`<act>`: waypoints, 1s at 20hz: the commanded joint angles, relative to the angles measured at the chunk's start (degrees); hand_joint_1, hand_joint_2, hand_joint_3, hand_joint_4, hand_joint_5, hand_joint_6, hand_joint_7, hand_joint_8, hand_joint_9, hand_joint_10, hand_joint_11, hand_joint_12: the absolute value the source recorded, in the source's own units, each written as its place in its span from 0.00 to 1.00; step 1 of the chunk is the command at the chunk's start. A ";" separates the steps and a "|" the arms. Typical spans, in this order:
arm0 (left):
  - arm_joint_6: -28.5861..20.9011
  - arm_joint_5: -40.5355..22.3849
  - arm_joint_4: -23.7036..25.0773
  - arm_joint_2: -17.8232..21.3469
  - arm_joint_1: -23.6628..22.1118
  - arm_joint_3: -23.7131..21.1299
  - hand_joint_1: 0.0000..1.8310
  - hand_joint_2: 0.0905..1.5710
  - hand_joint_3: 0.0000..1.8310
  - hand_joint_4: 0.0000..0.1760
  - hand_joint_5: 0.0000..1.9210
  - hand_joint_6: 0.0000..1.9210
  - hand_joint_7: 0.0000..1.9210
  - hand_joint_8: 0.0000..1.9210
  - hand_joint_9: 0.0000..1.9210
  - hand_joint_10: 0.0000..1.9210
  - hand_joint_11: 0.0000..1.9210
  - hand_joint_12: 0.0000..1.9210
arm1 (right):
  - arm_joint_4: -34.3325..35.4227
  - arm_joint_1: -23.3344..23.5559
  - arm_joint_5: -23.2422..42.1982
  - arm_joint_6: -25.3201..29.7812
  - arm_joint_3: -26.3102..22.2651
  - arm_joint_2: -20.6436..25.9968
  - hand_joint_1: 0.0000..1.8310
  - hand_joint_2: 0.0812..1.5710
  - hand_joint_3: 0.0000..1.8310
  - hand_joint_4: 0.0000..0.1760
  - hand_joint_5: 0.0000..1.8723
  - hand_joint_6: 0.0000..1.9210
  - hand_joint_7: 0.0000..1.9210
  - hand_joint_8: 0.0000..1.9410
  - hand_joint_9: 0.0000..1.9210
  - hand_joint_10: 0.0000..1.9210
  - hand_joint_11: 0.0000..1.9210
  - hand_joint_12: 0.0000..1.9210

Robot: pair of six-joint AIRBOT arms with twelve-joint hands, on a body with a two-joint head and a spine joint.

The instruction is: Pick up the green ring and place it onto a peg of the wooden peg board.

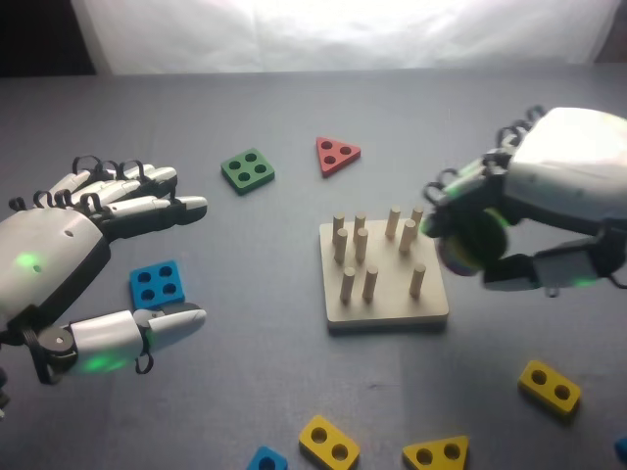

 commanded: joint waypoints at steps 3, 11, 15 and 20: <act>-0.48 -7.13 1.18 -0.42 -0.47 0.19 0.38 0.64 0.00 0.41 0.28 0.00 0.13 0.00 0.12 0.00 0.00 0.32 | -0.88 1.70 5.14 1.20 1.31 -2.28 0.69 0.72 0.00 0.00 0.53 0.38 0.45 0.73 0.52 0.71 0.51 0.75; -0.57 -7.13 1.24 -0.36 -0.47 0.23 0.37 0.64 0.00 0.45 0.28 0.00 0.13 0.00 0.12 0.00 0.00 0.30 | -3.80 2.30 0.67 1.97 3.13 -5.24 0.69 0.71 0.00 0.00 0.56 0.33 0.45 0.75 0.56 0.87 0.59 0.94; -0.69 -7.12 1.24 -0.33 -0.47 0.24 0.38 0.63 0.00 0.41 0.28 0.00 0.14 0.00 0.12 0.00 0.00 0.33 | -3.68 2.29 -0.27 1.98 4.04 -6.70 0.65 0.69 0.00 0.00 0.53 0.49 0.40 0.86 0.51 1.00 0.58 1.00; -0.80 -6.95 1.27 -0.33 -0.46 0.30 0.38 0.64 0.00 0.39 0.29 0.00 0.14 0.00 0.13 0.00 0.00 0.34 | -3.55 2.27 -1.77 1.98 5.04 -7.74 0.67 0.76 0.00 0.00 0.49 0.43 0.38 0.84 0.49 0.94 0.53 0.98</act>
